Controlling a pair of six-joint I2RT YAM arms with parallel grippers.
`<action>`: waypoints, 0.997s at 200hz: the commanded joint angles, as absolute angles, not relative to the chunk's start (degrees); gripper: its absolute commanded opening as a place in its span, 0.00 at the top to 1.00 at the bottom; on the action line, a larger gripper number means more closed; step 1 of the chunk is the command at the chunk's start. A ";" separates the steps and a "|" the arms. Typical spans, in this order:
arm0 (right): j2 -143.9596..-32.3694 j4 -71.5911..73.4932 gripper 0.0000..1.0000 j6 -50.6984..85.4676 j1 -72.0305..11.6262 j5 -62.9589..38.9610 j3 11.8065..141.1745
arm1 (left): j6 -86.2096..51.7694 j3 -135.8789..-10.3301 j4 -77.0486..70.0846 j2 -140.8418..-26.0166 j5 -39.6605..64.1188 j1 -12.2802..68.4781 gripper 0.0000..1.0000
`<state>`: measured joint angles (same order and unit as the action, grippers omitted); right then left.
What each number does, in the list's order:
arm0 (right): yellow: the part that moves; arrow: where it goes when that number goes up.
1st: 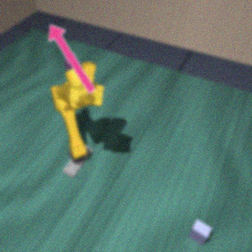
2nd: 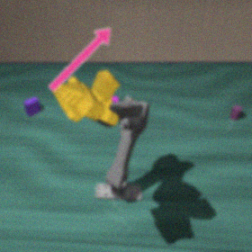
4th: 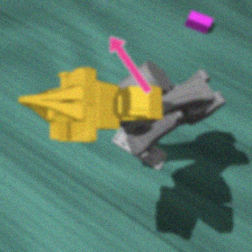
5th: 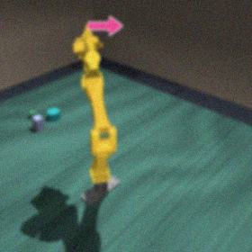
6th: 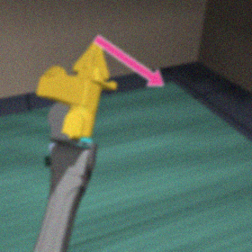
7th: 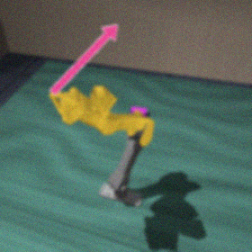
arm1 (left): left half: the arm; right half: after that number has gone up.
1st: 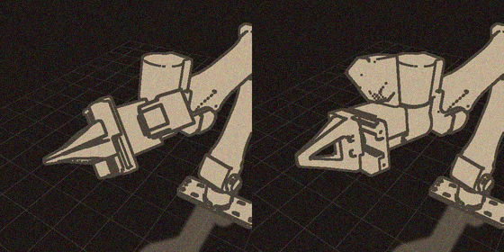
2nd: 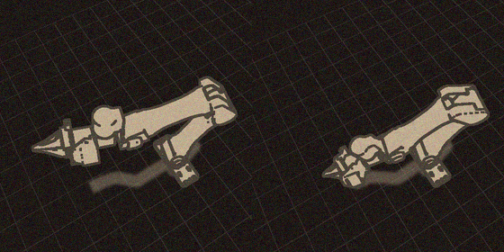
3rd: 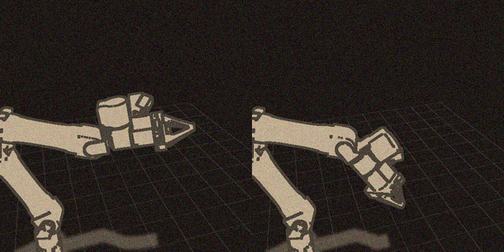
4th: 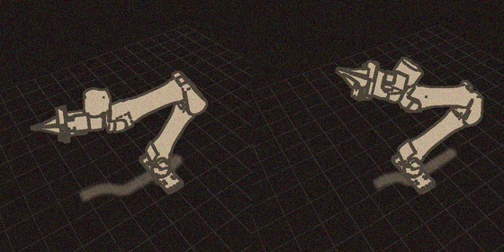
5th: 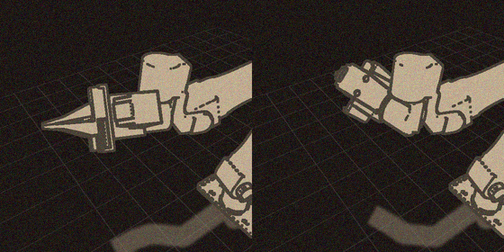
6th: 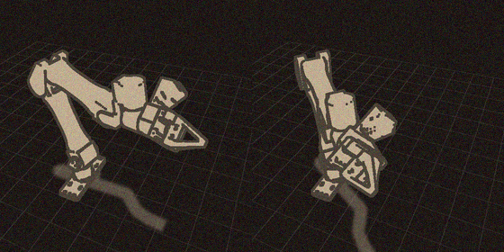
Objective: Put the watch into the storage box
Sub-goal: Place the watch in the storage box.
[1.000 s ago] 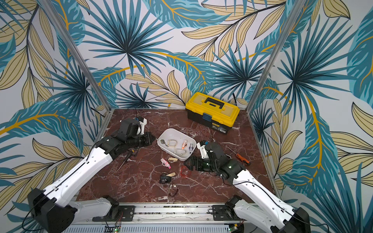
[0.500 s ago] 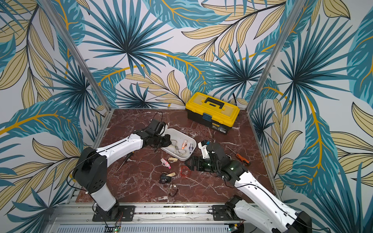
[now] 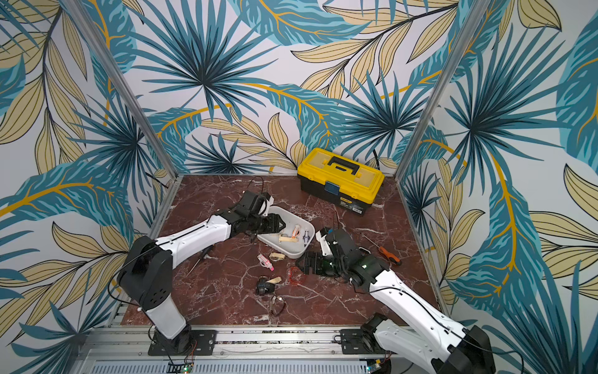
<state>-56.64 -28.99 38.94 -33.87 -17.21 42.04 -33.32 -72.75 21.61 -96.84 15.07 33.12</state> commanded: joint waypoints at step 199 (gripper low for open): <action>-86.22 -38.48 0.25 39.30 -65.27 4.14 56.16 | -32.54 -50.01 49.56 -37.31 -16.50 59.24 0.00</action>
<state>-81.71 -32.34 41.98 -63.02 -1.87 53.45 -31.33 -51.09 46.98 -37.82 -13.93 58.72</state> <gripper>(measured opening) 0.759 0.999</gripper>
